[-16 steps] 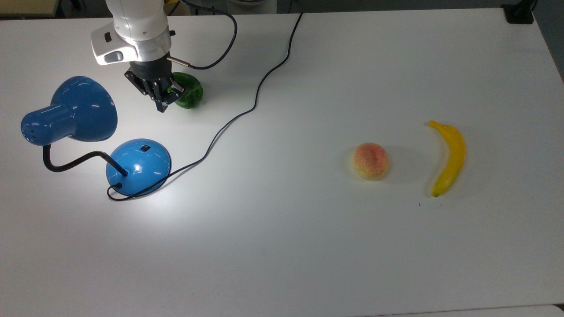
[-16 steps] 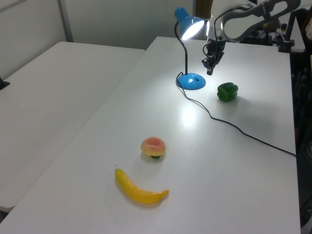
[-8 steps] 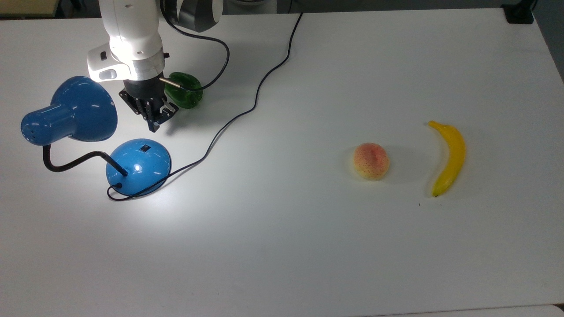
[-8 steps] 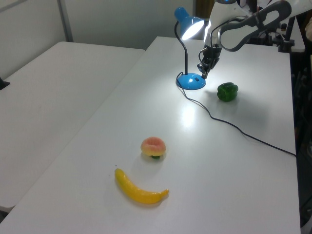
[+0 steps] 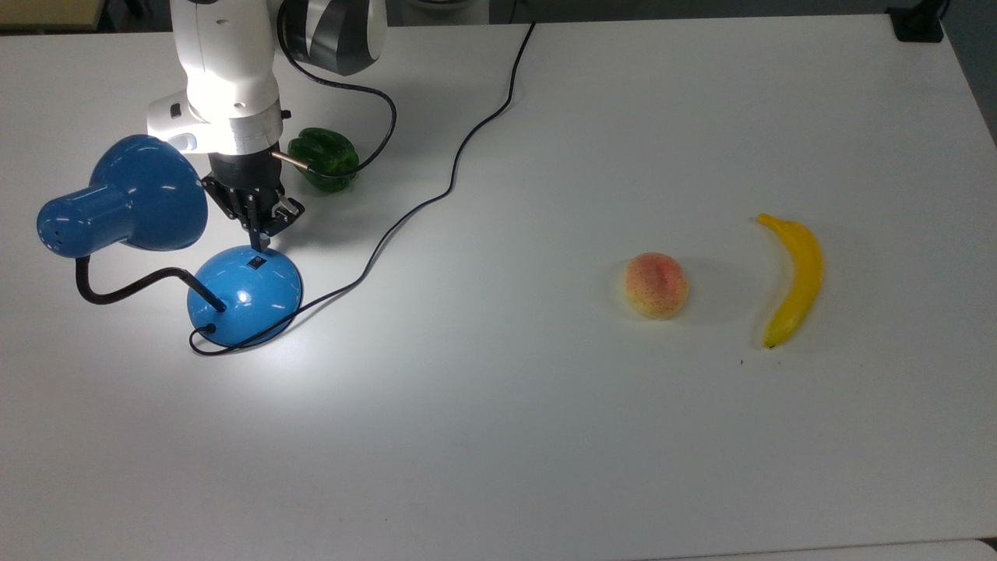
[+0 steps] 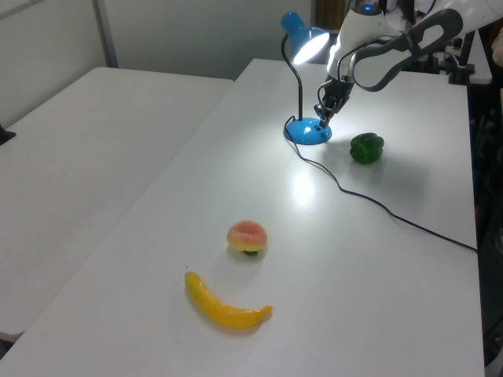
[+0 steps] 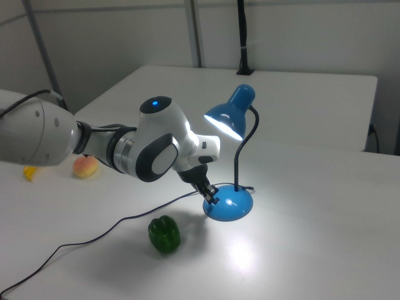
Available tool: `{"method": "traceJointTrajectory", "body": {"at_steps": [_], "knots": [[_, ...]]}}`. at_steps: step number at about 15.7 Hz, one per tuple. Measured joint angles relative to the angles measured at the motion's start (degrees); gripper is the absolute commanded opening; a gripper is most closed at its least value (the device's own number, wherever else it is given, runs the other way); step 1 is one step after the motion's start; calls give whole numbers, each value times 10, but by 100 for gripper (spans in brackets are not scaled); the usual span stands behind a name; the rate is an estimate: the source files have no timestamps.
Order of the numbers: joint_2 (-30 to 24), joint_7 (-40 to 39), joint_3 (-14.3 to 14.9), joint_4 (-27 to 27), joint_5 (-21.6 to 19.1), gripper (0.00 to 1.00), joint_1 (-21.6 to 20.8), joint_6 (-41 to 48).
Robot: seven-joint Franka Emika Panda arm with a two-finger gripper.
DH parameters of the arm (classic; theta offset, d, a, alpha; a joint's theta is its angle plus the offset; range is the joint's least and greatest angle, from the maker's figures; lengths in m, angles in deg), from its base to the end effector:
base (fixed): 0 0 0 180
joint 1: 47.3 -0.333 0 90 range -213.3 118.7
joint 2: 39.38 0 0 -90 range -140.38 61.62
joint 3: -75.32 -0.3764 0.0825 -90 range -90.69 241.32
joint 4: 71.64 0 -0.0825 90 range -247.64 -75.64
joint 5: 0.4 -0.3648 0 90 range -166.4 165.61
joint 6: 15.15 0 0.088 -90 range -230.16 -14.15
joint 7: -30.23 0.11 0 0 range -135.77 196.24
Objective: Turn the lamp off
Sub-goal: 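Press the switch on the blue lamp base with the gripper fingers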
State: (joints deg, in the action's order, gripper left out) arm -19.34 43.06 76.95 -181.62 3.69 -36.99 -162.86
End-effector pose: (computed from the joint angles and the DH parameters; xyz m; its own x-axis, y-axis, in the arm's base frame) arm 0.6426 -0.1328 0.4089 0.8850 -0.3487 0.3085 -0.3653 -0.9309 -0.0043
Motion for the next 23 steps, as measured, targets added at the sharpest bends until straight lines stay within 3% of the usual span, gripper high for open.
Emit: {"method": "traceJointTrajectory", "body": {"at_steps": [23], "knots": [[15,0,0,3,0,0,0,-22]]}}
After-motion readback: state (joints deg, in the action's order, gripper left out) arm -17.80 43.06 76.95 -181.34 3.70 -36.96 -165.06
